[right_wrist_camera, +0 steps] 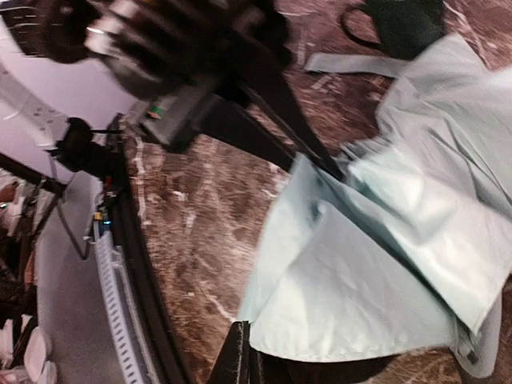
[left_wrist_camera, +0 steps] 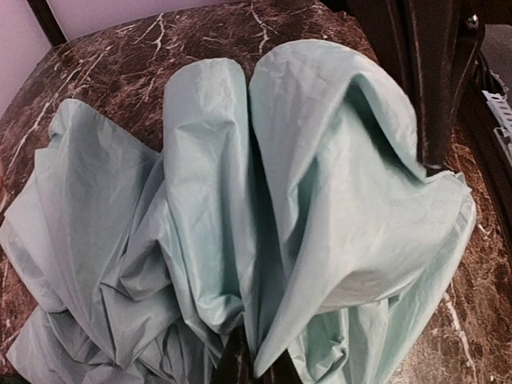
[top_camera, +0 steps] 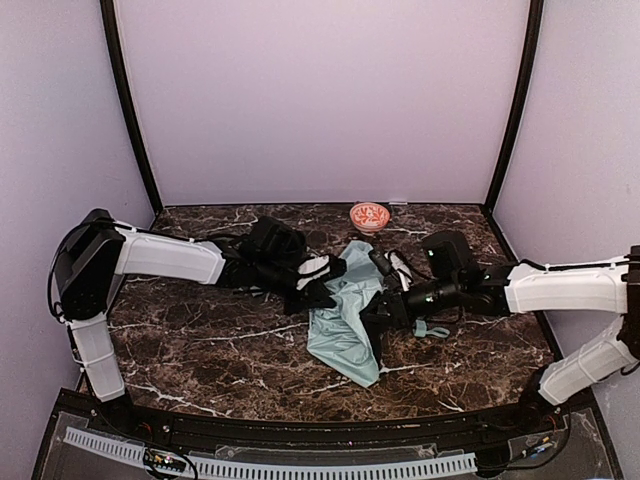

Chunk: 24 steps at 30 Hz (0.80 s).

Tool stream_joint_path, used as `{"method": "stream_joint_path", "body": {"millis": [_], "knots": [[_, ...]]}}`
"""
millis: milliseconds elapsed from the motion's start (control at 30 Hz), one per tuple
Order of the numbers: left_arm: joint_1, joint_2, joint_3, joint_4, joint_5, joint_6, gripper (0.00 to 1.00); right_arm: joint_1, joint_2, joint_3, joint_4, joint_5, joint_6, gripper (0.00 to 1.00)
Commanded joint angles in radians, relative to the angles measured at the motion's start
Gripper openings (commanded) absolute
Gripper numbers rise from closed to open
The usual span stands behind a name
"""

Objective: Put away the umbrella

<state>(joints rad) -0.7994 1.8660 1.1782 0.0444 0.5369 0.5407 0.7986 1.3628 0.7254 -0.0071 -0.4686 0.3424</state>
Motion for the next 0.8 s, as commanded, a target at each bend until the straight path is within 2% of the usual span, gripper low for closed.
{"method": "stream_joint_path", "body": {"millis": [0,67,200,333,467,567,767], "knots": [[-0.007,-0.057,-0.011,-0.071,0.190,0.002,0.00,0.005,-0.061,0.008,0.177,-0.290,0.002,0.01],[-0.025,-0.060,-0.011,-0.080,0.253,0.007,0.00,0.005,-0.059,0.016,0.171,-0.301,-0.007,0.00],[-0.048,-0.076,0.003,-0.115,0.261,0.024,0.00,-0.028,-0.054,0.022,0.109,-0.244,-0.044,0.00],[-0.049,-0.096,0.034,-0.238,0.276,0.078,0.00,-0.081,-0.099,-0.036,0.153,-0.328,-0.025,0.00],[-0.047,-0.118,0.041,-0.321,0.334,0.137,0.00,-0.166,-0.162,-0.088,0.146,-0.292,-0.054,0.00],[-0.026,-0.039,0.107,-0.360,0.367,0.153,0.00,-0.226,-0.109,-0.088,0.218,-0.280,-0.041,0.00],[0.034,0.190,0.286,-0.421,0.404,0.160,0.00,-0.232,0.102,0.002,0.328,-0.296,-0.053,0.00]]}}
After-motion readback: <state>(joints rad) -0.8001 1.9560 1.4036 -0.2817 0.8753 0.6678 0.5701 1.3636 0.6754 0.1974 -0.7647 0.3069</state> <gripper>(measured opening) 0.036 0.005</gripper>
